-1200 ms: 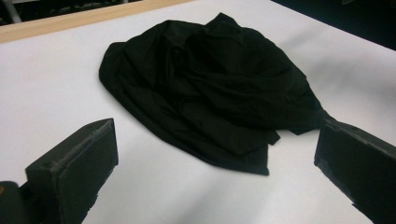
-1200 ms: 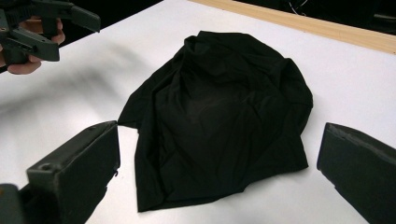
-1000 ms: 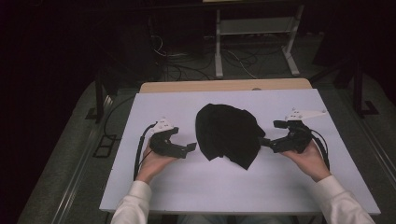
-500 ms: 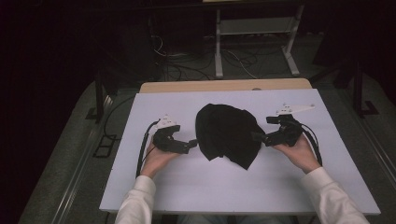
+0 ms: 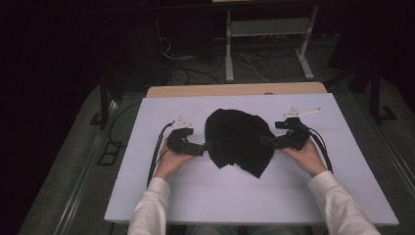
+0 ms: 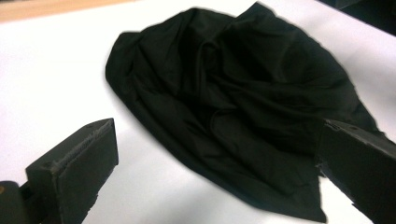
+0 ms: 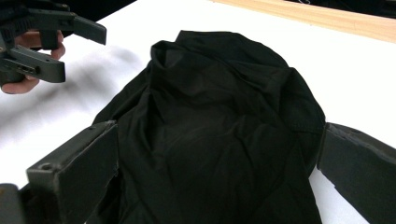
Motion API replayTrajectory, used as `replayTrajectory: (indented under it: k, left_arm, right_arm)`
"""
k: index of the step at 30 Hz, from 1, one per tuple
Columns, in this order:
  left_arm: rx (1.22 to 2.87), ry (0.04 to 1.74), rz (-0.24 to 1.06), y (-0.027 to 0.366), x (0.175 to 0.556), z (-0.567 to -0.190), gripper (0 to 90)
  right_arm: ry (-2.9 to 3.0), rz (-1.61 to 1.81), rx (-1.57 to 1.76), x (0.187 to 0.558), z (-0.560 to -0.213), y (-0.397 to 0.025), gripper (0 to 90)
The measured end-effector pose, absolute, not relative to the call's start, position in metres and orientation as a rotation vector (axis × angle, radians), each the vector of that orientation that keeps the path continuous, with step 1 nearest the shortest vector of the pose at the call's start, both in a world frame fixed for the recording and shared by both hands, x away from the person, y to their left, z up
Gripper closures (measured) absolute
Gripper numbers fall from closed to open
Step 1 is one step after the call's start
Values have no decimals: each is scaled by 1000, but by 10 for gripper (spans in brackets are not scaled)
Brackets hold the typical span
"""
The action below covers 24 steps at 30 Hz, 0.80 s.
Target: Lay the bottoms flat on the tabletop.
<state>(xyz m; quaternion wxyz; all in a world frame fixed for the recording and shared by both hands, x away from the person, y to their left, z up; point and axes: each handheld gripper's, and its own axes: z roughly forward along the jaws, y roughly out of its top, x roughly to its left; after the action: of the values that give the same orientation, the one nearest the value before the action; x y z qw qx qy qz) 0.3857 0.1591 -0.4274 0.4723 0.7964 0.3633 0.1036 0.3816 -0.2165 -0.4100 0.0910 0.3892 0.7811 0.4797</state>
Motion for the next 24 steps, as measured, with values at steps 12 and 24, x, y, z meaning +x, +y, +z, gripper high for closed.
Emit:
replayTrajectory:
  k: [12,24]
  left_arm:
    - [1964,944,208,151,407,-443,3]
    - [1945,1028,128,148,416,-458,53]
  right_arm:
    - [2345,1390,1229,394,-428,-219,0]
    - [2430,1369,1177,392,-438,-207,0]
